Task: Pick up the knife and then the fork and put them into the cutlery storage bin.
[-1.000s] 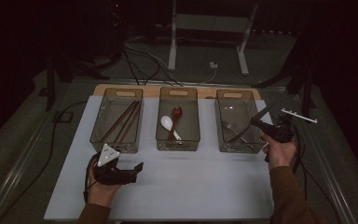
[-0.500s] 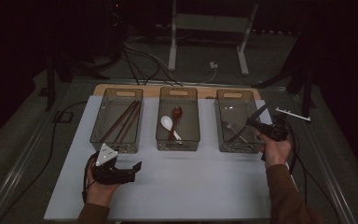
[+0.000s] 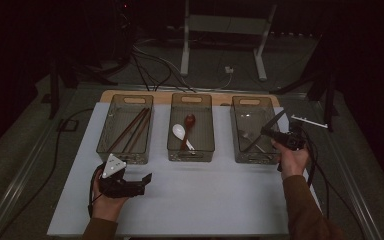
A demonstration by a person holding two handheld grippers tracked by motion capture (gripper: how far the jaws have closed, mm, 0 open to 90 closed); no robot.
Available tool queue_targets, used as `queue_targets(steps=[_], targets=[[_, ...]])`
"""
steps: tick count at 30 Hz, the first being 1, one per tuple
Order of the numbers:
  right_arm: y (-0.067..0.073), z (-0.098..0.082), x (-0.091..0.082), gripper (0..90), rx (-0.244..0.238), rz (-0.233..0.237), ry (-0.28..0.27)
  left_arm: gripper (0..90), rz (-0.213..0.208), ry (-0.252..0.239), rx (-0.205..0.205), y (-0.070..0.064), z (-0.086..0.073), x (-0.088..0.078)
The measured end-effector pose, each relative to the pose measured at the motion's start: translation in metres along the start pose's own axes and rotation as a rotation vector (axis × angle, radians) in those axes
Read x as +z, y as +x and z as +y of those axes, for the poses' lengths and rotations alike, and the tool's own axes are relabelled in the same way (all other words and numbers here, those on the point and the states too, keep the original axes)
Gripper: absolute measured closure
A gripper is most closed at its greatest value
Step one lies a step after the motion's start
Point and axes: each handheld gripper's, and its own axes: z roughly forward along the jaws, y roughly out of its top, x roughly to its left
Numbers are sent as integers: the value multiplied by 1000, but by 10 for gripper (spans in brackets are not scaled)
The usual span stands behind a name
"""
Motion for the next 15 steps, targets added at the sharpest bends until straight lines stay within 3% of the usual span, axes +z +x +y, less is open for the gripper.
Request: queue_targets(steps=[15], targets=[[-1,-3,15,887,22,17,45,21,10,-11,-11,4,0,-4]])
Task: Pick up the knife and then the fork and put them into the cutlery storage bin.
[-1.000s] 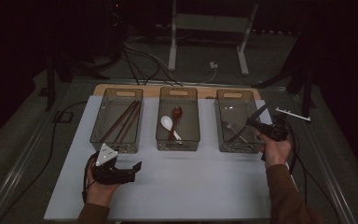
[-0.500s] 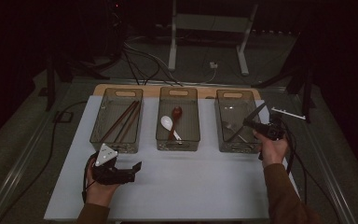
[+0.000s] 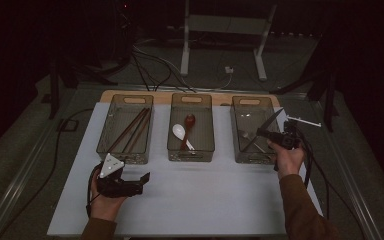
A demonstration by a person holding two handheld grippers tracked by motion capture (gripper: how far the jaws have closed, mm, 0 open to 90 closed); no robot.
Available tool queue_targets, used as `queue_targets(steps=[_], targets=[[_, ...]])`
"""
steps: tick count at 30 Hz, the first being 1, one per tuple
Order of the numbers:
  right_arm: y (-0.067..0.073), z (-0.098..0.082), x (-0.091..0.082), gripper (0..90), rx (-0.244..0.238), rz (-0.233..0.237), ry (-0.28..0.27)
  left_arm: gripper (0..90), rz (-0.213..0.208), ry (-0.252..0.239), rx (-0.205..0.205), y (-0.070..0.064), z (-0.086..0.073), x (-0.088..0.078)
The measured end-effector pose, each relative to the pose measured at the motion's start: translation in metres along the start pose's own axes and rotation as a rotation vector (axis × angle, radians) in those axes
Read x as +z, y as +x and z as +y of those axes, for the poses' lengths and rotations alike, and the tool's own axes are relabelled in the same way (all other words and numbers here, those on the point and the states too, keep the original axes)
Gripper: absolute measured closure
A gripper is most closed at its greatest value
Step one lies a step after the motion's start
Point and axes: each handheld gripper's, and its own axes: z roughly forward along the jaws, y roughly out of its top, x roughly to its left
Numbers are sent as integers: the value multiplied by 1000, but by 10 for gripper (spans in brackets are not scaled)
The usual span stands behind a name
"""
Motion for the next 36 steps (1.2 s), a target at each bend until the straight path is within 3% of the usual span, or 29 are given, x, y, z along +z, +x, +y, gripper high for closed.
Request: queue_targets(steps=[9,12,14,17,20,24,28,33,36], targets=[[-4,1,5,847,65,-20,-1,22,1,1,-2,0,0,0],[-6,2,8,689,93,-33,-10,22,1,3,0,0,0,1],[-7,1,10,665,106,-39,-6,22,0,3,0,0,0,1],[-7,2,15,470,98,-29,4,22,-1,4,-1,1,0,1],[-8,1,16,435,92,-40,12,22,-1,4,0,0,0,1],[-9,1,18,325,74,-52,40,22,-1,4,-1,0,0,1],[-10,1,19,313,71,-66,45,22,-2,3,-1,0,0,1],[-14,3,16,292,121,-132,67,22,1,2,-2,1,0,0],[-18,5,11,286,123,-174,67,22,1,3,-1,1,0,0]])
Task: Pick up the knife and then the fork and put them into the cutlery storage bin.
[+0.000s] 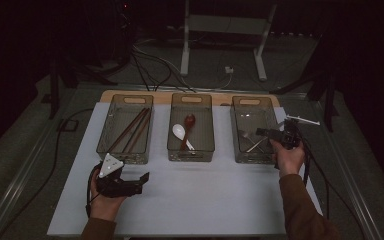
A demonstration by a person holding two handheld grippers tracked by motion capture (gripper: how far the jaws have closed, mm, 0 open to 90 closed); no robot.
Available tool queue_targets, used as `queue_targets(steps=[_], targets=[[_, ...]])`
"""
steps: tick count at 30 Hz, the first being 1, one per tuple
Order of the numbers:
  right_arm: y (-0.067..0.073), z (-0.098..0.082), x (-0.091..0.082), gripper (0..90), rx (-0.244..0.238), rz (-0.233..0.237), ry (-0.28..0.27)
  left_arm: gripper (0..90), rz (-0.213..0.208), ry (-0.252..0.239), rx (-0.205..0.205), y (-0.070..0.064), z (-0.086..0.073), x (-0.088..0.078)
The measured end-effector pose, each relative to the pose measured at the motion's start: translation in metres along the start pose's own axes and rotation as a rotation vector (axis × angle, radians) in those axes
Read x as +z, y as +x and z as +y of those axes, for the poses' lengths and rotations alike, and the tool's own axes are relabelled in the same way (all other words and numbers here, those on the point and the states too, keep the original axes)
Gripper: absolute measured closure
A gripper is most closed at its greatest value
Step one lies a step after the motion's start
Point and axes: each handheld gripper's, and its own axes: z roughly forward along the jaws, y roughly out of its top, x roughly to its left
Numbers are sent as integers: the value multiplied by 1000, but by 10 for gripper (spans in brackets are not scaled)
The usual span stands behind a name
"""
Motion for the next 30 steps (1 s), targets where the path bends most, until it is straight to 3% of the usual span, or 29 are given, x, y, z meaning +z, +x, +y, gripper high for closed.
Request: queue_targets(steps=[3,5,6,12,16,21,26,30], targets=[[-3,3,-6,309,12,13,-25,21,-1,-1,0,0,0,0],[-3,5,-11,353,7,47,-53,22,-1,0,0,-1,0,1],[-1,6,-12,354,-1,72,-53,22,-3,0,0,-1,0,1],[-1,6,-15,326,-26,107,-71,22,-1,-1,3,-1,1,0],[2,4,-20,276,-93,133,-91,21,9,-10,4,1,2,-1],[10,-3,-28,187,-226,183,-109,22,27,-25,5,4,5,-5],[20,-15,-30,154,-353,178,-112,21,43,-39,-1,11,7,-10],[25,-24,-32,151,-396,189,-118,17,57,-48,-3,17,8,-14]])
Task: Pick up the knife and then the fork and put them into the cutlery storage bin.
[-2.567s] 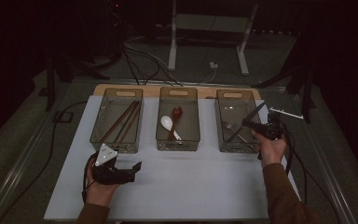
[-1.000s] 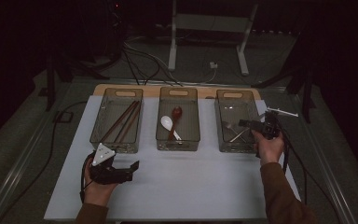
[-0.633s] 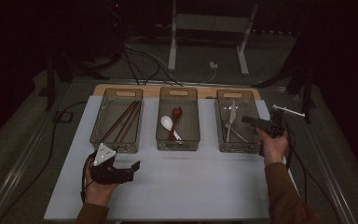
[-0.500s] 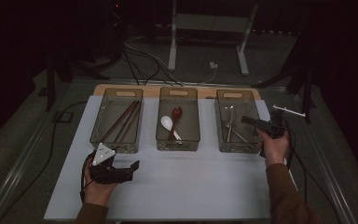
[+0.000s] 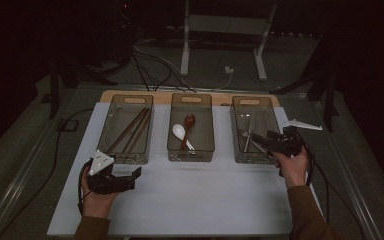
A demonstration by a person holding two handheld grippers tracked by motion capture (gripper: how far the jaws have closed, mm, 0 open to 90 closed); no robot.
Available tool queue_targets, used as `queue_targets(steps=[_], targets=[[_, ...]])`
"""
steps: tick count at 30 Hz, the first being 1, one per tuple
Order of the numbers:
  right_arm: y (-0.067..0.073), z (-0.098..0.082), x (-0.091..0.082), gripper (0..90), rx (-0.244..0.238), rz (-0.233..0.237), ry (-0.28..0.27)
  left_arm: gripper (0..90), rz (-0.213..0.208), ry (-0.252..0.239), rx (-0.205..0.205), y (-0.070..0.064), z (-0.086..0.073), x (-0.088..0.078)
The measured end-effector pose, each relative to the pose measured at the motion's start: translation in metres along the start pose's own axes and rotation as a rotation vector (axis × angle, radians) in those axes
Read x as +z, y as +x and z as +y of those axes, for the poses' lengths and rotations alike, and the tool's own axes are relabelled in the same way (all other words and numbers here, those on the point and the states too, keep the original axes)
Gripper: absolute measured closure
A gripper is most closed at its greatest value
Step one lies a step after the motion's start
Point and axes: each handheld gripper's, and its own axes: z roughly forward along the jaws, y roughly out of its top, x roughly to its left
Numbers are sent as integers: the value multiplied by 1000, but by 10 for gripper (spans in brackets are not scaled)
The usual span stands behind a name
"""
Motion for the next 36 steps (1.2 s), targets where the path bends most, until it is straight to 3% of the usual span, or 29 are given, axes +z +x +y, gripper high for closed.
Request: queue_targets(steps=[8,15,21,36], targets=[[19,-13,-5,124,-116,1,-3,8,20,-14,2,12,1,-5],[29,-26,-16,108,-168,-2,-32,7,31,-28,11,21,2,-10],[35,-44,-24,35,-218,-26,-51,7,29,-40,21,26,1,-14],[40,-72,-46,12,-265,-36,-140,7,7,-91,37,30,-4,-20]])
